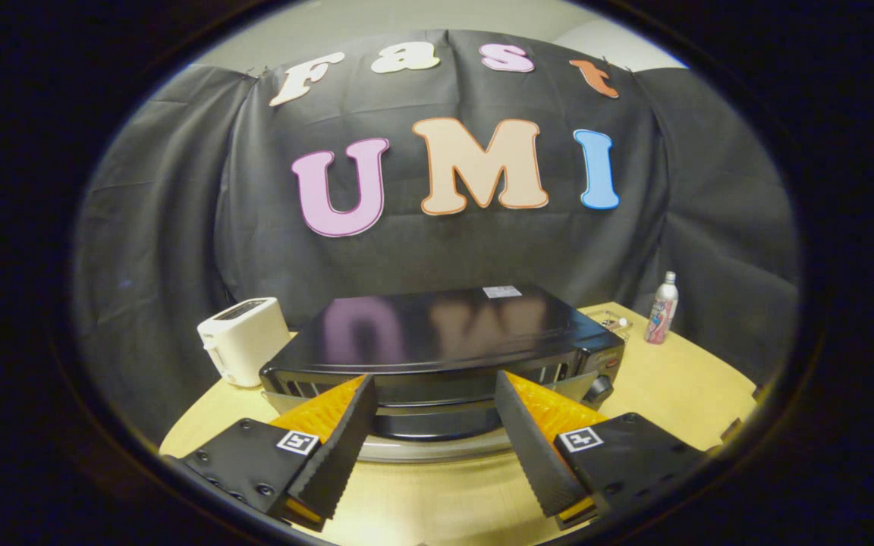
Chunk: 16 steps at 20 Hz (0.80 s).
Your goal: Open the toaster oven, put the food inside, and close the toaster oven door.
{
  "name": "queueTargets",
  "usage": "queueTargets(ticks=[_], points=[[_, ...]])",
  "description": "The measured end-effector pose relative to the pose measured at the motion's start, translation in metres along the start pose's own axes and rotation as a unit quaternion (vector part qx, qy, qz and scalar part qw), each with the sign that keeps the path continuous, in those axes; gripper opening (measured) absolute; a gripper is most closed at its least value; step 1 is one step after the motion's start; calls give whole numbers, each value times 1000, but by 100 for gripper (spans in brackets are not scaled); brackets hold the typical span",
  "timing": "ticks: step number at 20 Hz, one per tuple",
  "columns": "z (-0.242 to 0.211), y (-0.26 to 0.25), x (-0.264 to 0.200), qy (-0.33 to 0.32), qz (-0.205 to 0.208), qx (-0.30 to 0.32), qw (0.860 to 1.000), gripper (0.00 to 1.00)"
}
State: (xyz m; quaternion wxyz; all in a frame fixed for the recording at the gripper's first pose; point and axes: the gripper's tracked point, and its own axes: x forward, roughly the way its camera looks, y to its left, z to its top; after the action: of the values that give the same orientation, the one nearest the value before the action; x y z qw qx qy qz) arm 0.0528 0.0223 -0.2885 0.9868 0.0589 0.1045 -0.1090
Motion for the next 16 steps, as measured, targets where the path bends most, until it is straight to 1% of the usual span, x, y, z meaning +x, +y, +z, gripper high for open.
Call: queueTargets(ticks=[11,16], points=[[-29,-10,-39,65,-13,17,998,98],[-46,-13,-53,84,-12,12,996,98]])
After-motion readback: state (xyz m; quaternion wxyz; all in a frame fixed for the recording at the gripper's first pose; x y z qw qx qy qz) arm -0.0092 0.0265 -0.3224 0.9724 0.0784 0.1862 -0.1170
